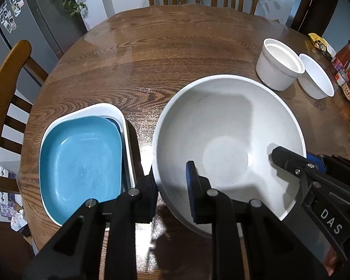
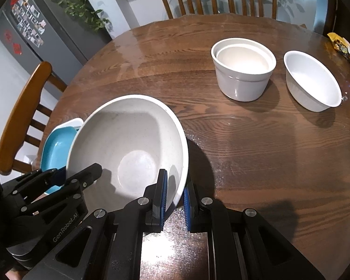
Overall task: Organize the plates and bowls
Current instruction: 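Lift the large white bowl with both grippers and carry it beside the dish stack, then lower the large white bowl onto the table and open both grippers, then move both grippers to the rim of the smaller white bowl, then close both grippers on the smaller white bowl rim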
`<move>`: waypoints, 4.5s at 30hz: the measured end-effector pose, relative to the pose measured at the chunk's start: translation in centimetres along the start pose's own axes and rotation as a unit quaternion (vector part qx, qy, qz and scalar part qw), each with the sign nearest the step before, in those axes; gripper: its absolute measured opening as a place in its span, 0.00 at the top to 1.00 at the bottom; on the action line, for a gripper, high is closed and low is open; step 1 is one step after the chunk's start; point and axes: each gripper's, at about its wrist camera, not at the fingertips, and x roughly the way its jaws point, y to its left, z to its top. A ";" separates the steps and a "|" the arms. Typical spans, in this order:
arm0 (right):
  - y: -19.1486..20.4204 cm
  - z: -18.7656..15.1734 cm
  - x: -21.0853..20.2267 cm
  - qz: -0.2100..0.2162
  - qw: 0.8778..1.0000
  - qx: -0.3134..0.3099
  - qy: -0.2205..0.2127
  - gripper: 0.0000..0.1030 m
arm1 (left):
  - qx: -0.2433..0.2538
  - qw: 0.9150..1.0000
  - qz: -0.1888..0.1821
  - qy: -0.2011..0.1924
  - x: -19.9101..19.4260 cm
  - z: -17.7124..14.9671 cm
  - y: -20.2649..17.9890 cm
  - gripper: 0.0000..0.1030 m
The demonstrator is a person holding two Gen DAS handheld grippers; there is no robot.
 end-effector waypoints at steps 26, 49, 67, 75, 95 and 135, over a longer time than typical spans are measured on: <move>-0.2 0.4 0.8 -0.003 1.000 -0.002 0.005 0.87 | 0.007 1.000 0.006 0.007 1.3 0.7 0.2 0.81; -2.0 0.1 -1.1 0.020 0.999 0.042 -0.022 0.62 | 0.000 1.000 0.014 -0.027 -1.3 0.7 0.1 0.41; -3.4 -1.2 -3.8 0.025 0.996 0.066 -0.048 0.58 | 0.000 0.999 0.022 -0.046 -4.1 -0.7 -0.7 0.19; -5.1 -2.2 -5.1 0.022 0.995 0.079 -0.055 0.57 | 0.010 0.998 0.015 -0.055 -5.1 -1.3 -2.8 0.06; -13.9 -4.2 -8.7 -0.014 0.987 0.138 -0.079 0.49 | 0.057 0.996 -0.037 -0.057 -5.6 -0.8 -11.8 0.06; -25.0 9.9 -1.4 -0.058 0.995 0.071 -0.032 0.62 | -0.101 0.993 -0.038 -0.039 3.6 10.4 -22.2 0.61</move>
